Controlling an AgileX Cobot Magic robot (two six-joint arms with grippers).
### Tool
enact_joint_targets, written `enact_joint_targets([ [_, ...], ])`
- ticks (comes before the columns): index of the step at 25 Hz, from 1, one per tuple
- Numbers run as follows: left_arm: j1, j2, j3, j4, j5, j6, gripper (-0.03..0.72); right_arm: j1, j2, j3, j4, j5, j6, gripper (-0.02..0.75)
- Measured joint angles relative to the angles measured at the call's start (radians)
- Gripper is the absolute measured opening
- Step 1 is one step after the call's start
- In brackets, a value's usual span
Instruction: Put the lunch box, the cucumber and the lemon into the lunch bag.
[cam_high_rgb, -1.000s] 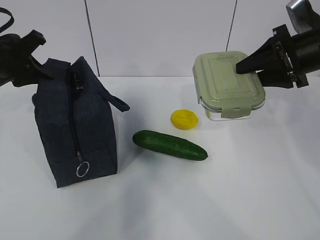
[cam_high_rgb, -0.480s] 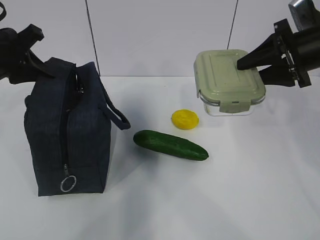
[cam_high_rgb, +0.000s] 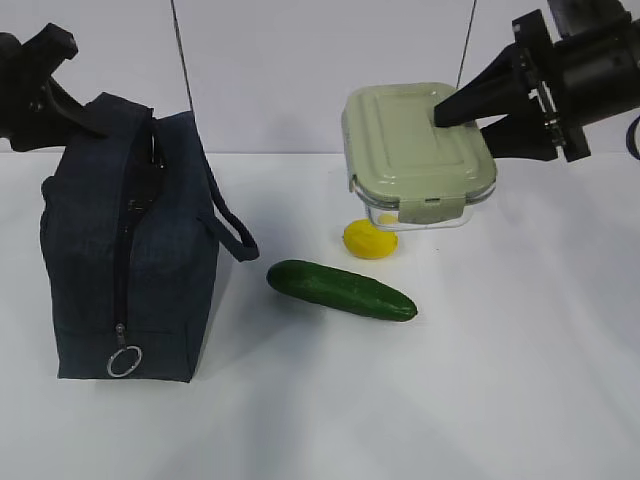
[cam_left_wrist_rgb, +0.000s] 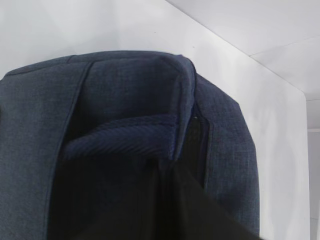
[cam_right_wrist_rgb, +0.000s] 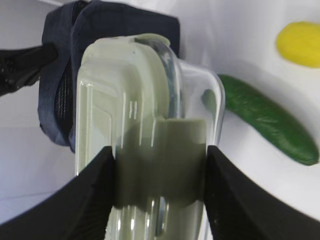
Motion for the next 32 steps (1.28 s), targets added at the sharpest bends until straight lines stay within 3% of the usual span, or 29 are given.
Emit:
enact_joint_targets([
  [11, -0.066, -0.002, 0.000, 0.000, -0.009, 0.003, 0.008, 0.149, -0.002, -0.136, -0.007, 0.017, 0.127, 0.412],
  [19, -0.097, -0.002, 0.000, 0.000, -0.038, 0.004, 0.008, 0.250, -0.002, -0.227, -0.160, 0.025, 0.285, 0.412],
  [32, -0.097, -0.002, 0.000, 0.000, -0.057, 0.004, 0.008, 0.434, -0.002, -0.229, -0.165, -0.237, 0.332, 0.412],
])
